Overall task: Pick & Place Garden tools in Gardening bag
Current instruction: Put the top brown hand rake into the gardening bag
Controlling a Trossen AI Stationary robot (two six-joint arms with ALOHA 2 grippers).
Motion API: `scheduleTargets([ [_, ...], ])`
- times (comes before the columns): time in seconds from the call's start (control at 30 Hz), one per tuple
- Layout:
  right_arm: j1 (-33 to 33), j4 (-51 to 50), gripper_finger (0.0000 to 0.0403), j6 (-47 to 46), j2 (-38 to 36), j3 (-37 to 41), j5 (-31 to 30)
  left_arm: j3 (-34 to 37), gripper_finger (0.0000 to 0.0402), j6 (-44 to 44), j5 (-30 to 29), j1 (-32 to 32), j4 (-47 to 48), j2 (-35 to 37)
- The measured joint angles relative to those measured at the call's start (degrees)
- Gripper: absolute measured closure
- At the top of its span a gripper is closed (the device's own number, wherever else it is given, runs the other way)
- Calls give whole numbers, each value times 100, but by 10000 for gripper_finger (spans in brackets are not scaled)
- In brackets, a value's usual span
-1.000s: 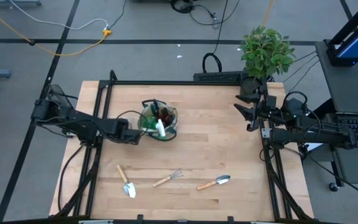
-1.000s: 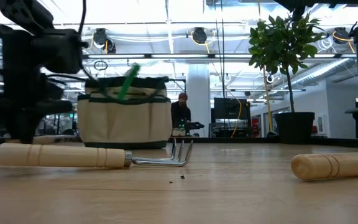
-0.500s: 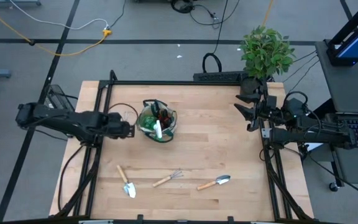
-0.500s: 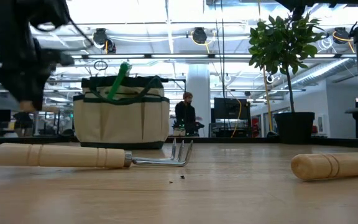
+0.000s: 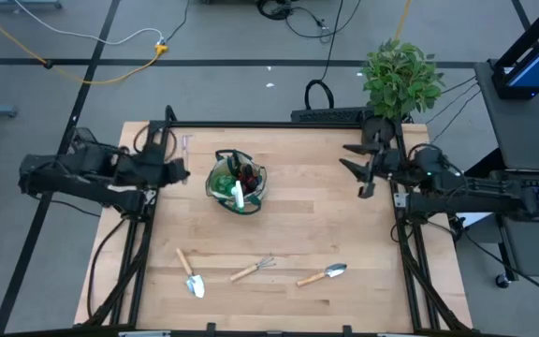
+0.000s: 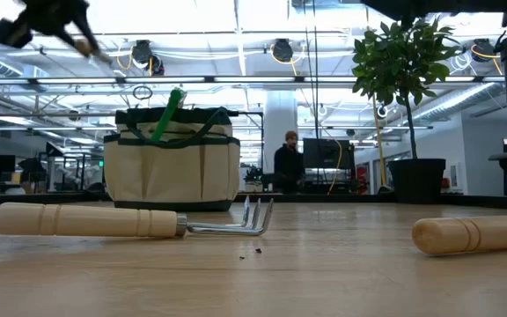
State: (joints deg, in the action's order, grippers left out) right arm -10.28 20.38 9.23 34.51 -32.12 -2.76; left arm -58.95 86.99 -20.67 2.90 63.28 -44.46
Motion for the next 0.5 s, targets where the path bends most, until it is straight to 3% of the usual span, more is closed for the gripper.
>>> scheduleTargets([
  [0.13, 0, 549, 238, 529, 549, -2, 0, -420, 340, -27, -63, 0, -170, -76],
  [0.3, 0, 1040, 238, 1079, 1394, -69, 1, -512, 340, -27, 27, 0, -1190, -193],
  [0.5, 125, 1076, 238, 1939, 2423, -775, 17, -512, 340, -21, 260, 0, -2176, -546],
])
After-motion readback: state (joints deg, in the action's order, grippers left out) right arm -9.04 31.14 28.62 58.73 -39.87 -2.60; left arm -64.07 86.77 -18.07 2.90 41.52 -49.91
